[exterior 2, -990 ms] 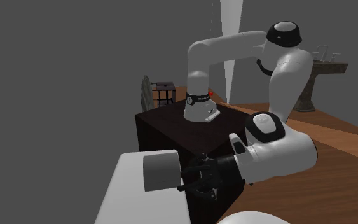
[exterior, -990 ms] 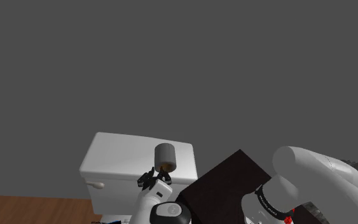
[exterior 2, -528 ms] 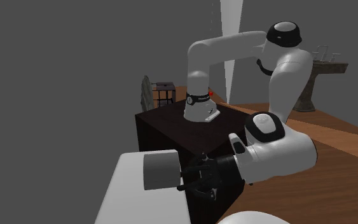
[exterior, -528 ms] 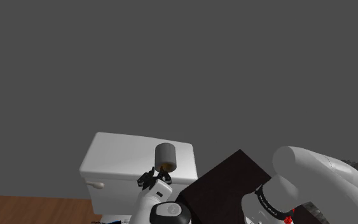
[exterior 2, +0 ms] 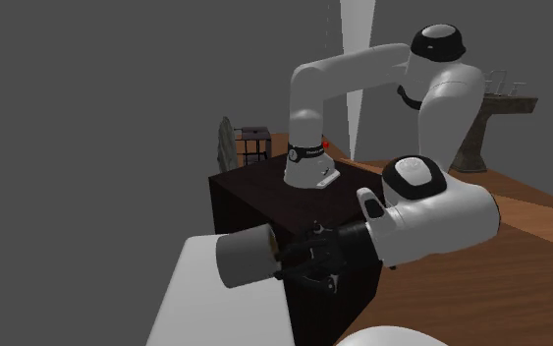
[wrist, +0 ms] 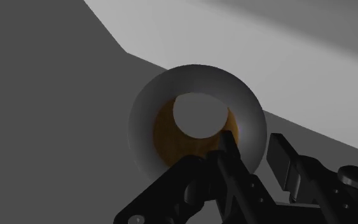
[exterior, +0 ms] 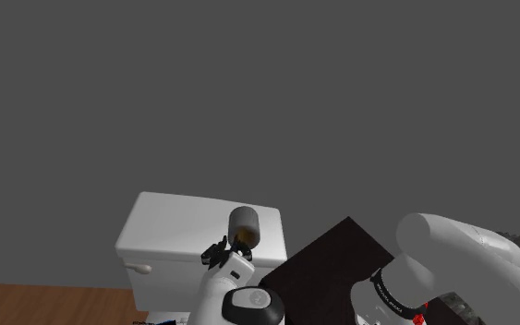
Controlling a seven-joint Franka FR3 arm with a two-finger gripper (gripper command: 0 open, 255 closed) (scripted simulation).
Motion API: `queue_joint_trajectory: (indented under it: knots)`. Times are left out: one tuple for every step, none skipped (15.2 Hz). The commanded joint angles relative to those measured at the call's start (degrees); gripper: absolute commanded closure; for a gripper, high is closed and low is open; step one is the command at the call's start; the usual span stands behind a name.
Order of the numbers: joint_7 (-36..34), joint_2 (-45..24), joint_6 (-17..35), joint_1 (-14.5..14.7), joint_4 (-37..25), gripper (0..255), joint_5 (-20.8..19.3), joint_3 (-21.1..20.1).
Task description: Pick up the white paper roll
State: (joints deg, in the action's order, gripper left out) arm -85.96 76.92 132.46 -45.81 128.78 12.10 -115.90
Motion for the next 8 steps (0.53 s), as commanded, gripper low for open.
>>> queue_joint_trajectory:
  knots:
    - [0.67, -0.67, -0.34, 0.63, 0.61, 255, -0.45, 1.13]
    - [1.0, -1.01, -0.51, 0.97, 0.93, 255, -0.67, 1.72]
    - [1.34, -1.34, -0.69, 1.31, 1.24, 255, -0.9, 2.3]
    - [1.67, -1.66, -0.87, 1.65, 1.54, 255, -1.13, 2.9]
    - [2.01, -1.98, -1.05, 1.99, 1.83, 255, -1.37, 3.5]
    - [2.35, -2.29, -1.25, 2.33, 2.11, 255, -1.6, 4.1]
    - [2.69, -2.59, -1.44, 2.67, 2.38, 255, -1.84, 4.71]
    - [2.74, -2.63, -1.47, 2.73, 2.42, 255, -1.88, 4.81]
